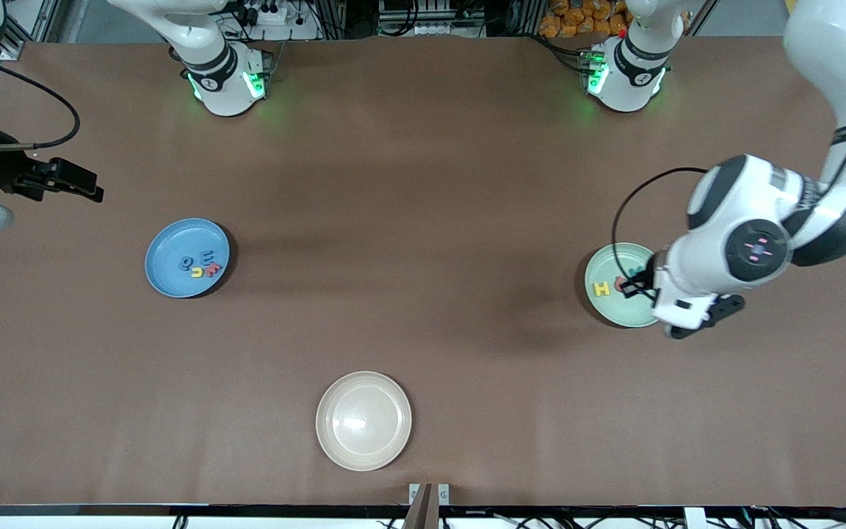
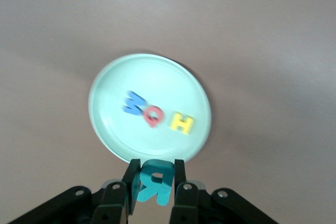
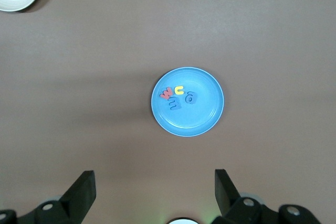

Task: Sort upper and lower case letters into plates
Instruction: 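Carry the R to the green plate and release it with the left gripper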

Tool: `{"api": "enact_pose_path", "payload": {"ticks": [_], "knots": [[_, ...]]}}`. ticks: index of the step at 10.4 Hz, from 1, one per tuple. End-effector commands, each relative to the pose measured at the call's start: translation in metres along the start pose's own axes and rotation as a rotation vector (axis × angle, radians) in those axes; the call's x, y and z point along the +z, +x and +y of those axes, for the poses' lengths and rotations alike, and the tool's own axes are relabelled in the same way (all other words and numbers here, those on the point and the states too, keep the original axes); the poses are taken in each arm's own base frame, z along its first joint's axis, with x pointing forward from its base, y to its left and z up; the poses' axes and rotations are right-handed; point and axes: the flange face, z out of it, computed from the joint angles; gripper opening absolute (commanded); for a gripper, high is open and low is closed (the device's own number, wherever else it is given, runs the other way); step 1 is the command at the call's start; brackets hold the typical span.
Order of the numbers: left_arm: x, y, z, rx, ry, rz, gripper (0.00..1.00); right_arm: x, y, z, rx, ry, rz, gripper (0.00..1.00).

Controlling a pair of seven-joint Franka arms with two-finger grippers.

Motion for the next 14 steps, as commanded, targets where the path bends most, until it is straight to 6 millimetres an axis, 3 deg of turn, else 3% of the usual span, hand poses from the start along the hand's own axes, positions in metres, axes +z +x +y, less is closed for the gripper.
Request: {"api": "enact_pose_path", "payload": {"ticks": [1, 2, 7, 8, 9, 10, 14], "knots": [[0.018, 0.011, -0.028, 0.051, -0.032, -0.019, 0.00, -0.004, 0.001, 0.000, 0.004, 0.015, -0.004, 1.00], [0.025, 0.017, -0.038, 0.069, -0.047, -0.015, 0.00, -0.003, 0.002, 0.001, 0.003, 0.015, -0.006, 1.00], [0.053, 0.019, -0.041, 0.047, -0.091, -0.076, 0.00, -0.003, 0.002, 0.002, 0.000, 0.016, -0.006, 1.00], [0.053, 0.020, -0.041, 0.043, -0.093, -0.076, 0.29, -0.004, 0.001, 0.002, 0.000, 0.016, -0.004, 1.00], [0.053, 0.020, -0.041, 0.038, -0.094, -0.077, 0.72, -0.003, 0.002, 0.002, 0.000, 0.016, -0.006, 1.00], [0.052, 0.019, -0.041, 0.027, -0.093, -0.076, 0.97, -0.004, 0.001, 0.002, 0.000, 0.016, -0.004, 1.00], [0.046, 0.017, -0.037, 0.020, -0.089, -0.063, 1.00, -0.004, 0.001, 0.002, 0.001, 0.016, -0.004, 1.00]]}}
